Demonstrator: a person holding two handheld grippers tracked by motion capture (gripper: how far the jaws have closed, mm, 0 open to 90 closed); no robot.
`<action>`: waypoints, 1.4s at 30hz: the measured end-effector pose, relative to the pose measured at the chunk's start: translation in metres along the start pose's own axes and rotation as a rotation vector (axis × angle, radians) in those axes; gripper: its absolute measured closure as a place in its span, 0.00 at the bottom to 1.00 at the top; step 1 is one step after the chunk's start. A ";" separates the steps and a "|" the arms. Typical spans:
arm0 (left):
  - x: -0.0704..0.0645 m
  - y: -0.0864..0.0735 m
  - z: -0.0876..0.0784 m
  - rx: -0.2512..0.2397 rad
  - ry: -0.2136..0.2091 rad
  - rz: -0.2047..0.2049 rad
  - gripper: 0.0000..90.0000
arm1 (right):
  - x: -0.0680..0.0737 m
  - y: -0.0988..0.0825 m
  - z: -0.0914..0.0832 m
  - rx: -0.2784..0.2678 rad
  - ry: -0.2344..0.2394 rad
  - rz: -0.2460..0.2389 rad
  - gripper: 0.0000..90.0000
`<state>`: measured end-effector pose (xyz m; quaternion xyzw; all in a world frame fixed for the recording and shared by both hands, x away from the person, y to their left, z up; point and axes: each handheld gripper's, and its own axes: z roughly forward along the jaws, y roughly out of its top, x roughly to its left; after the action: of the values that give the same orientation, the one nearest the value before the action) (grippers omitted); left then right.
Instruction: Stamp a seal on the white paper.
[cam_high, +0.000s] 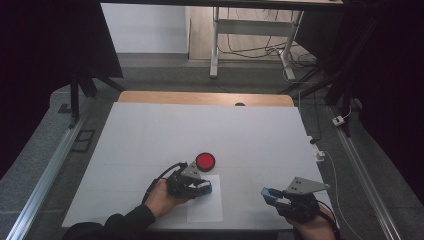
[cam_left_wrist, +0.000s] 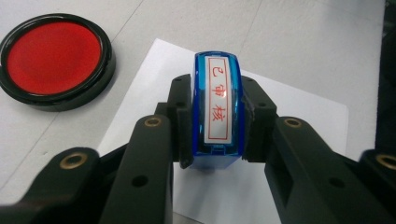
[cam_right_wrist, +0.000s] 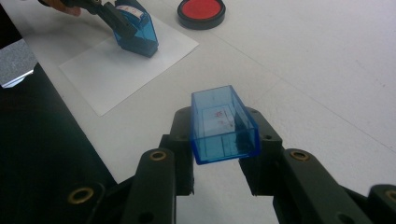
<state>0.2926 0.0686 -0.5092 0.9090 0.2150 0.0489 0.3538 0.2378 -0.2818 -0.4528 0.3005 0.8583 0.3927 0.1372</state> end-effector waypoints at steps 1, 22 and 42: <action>-0.001 0.001 0.000 0.003 0.003 -0.002 0.78 | 0.000 0.000 0.000 0.000 0.000 0.000 0.76; 0.004 0.007 -0.019 -0.057 -0.026 -0.046 0.78 | 0.000 0.000 0.000 -0.001 0.003 0.004 0.76; 0.013 0.012 -0.049 -0.149 -0.088 -0.029 0.78 | 0.000 0.000 -0.001 -0.002 0.003 0.006 0.76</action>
<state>0.2972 0.0969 -0.4653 0.8782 0.2079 0.0195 0.4303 0.2376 -0.2828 -0.4525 0.3026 0.8572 0.3942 0.1350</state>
